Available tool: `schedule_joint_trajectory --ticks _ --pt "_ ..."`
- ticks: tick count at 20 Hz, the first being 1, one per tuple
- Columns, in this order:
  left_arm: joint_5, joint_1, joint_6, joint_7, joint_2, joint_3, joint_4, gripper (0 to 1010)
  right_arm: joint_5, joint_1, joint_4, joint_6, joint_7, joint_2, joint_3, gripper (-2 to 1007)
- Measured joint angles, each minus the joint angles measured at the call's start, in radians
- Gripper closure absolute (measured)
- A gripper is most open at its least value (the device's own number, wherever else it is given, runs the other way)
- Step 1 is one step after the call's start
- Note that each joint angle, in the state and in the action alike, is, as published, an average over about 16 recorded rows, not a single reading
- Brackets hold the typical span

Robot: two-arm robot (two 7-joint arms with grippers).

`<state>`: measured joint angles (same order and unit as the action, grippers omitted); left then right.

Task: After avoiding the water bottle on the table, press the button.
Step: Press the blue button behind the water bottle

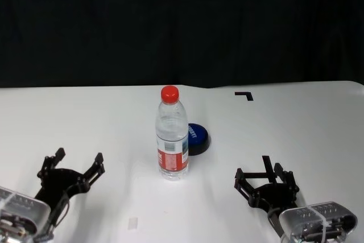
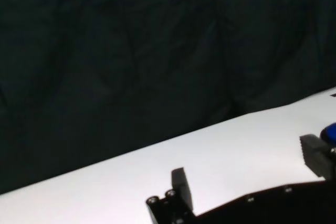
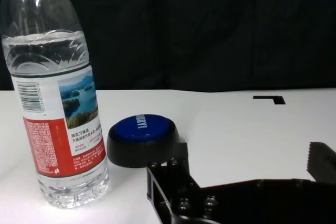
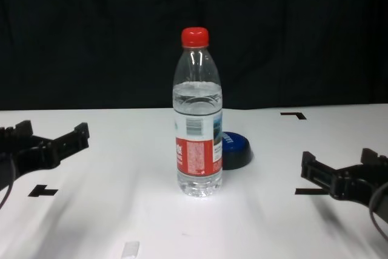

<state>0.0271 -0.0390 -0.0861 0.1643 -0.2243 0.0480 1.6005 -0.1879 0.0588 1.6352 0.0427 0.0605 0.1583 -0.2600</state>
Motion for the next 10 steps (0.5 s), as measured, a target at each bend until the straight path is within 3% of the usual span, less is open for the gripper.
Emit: schedule_joint_trajectory --ticks 10 --pt "0.006 0.092 -0.004 0.024 -0.02 0.018 -0.069 1 0.0 0.0 0.0 0.0 0.0 0.0 0.0 2"
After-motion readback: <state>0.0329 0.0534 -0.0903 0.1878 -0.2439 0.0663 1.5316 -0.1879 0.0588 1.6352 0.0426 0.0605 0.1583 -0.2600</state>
